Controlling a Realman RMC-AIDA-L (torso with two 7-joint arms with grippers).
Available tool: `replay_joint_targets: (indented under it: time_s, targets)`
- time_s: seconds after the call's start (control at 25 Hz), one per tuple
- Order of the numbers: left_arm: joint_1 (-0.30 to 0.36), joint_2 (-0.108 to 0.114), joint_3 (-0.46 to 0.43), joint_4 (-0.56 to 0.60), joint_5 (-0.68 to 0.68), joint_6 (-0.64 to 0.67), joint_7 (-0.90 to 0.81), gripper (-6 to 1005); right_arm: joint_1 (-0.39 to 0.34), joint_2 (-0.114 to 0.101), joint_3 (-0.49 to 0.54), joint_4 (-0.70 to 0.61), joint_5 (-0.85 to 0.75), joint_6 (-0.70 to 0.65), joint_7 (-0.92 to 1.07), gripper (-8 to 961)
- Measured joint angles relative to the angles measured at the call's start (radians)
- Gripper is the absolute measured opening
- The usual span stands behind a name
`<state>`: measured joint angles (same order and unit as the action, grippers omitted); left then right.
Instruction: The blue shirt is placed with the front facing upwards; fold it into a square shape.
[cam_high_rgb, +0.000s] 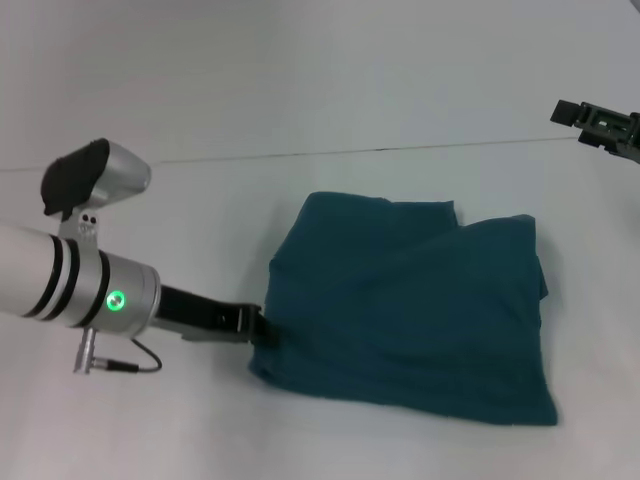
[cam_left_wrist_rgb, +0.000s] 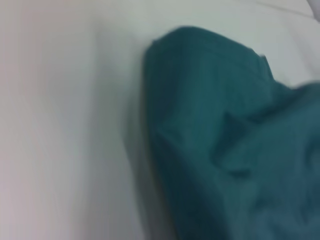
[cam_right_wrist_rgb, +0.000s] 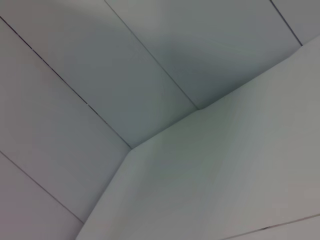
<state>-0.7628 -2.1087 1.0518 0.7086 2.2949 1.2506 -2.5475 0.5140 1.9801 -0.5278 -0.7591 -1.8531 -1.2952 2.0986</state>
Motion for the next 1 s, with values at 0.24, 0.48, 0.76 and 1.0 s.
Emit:
replay_joint_targets:
  time_s: [0.24, 0.48, 0.76, 1.0]
  targets:
    - [0.014, -0.018, 0.007, 0.032, -0.001, 0.104, 0.011, 43, 0.009, 0.000, -0.003, 0.037, 0.000, 0.004, -0.028, 914]
    - [0.020, -0.024, 0.000, 0.043, -0.015, 0.156, 0.036, 46, 0.014, 0.000, -0.020, 0.057, -0.001, 0.010, -0.046, 914]
    - [0.024, -0.026, 0.000, 0.040, -0.010, 0.151, 0.036, 90, 0.014, 0.000, -0.026, 0.058, -0.002, 0.013, -0.048, 914]
    - [0.029, -0.020, -0.002, 0.047, -0.014, 0.142, 0.037, 212, 0.012, 0.000, -0.030, 0.058, -0.008, 0.014, -0.041, 914]
